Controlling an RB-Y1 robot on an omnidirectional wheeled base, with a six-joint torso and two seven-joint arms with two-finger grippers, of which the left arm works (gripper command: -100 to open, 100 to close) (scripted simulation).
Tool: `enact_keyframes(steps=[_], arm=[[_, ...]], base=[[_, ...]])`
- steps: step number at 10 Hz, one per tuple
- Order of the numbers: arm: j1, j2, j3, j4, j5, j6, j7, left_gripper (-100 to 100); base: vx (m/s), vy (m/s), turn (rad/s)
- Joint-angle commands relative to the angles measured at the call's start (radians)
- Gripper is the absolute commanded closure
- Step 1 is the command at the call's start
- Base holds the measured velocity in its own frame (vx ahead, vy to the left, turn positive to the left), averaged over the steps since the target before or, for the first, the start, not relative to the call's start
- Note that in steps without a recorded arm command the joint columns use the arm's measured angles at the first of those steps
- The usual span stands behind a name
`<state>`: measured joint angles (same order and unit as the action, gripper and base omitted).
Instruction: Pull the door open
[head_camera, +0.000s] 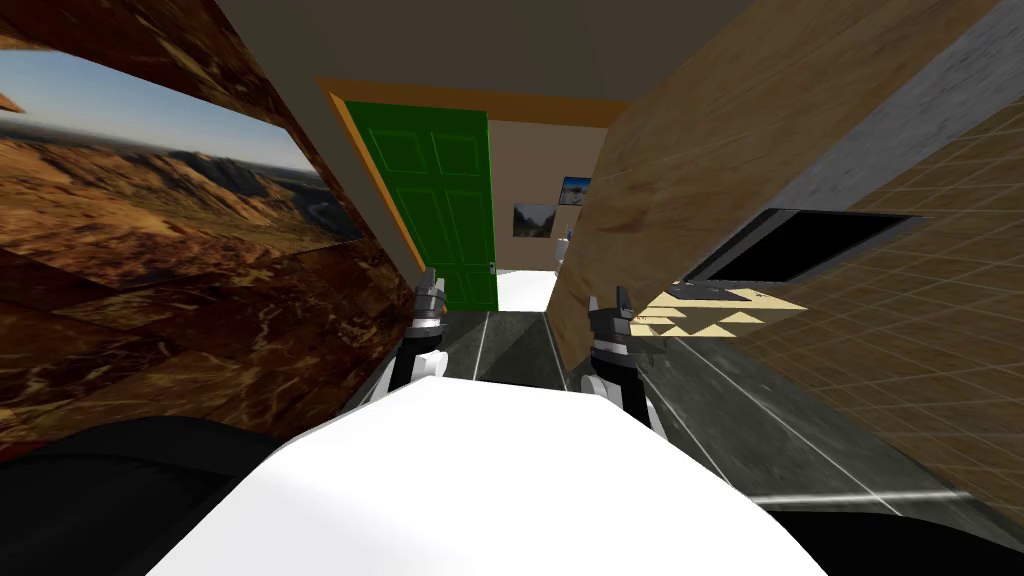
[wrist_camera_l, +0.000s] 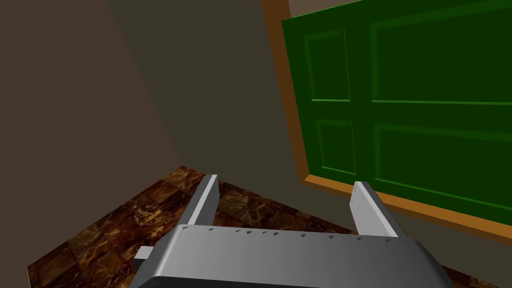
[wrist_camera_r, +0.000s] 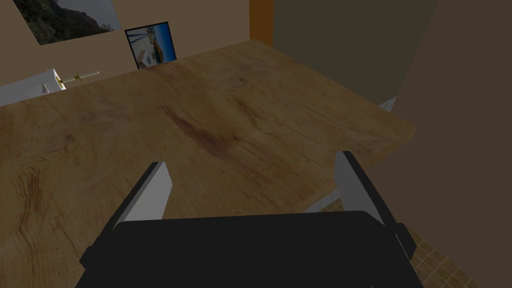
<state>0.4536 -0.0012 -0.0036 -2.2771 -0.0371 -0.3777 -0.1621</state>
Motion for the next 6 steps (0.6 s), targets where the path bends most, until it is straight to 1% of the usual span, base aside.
enact_keyframes(steps=[1, 2, 6], arm=[[-0.005, 0.011, 0.003, 0.032, 0.003, -0.01, 0.006, -100], [-0.008, 0.016, 0.005, 0.048, 0.005, -0.015, 0.009, -100], [-0.025, 0.043, 0.015, 0.15, 0.016, -0.046, 0.028, -100]], base=[[0.098, 0.018, -0.027], [0.169, 0.007, -0.032], [0.203, -0.002, -0.029]])
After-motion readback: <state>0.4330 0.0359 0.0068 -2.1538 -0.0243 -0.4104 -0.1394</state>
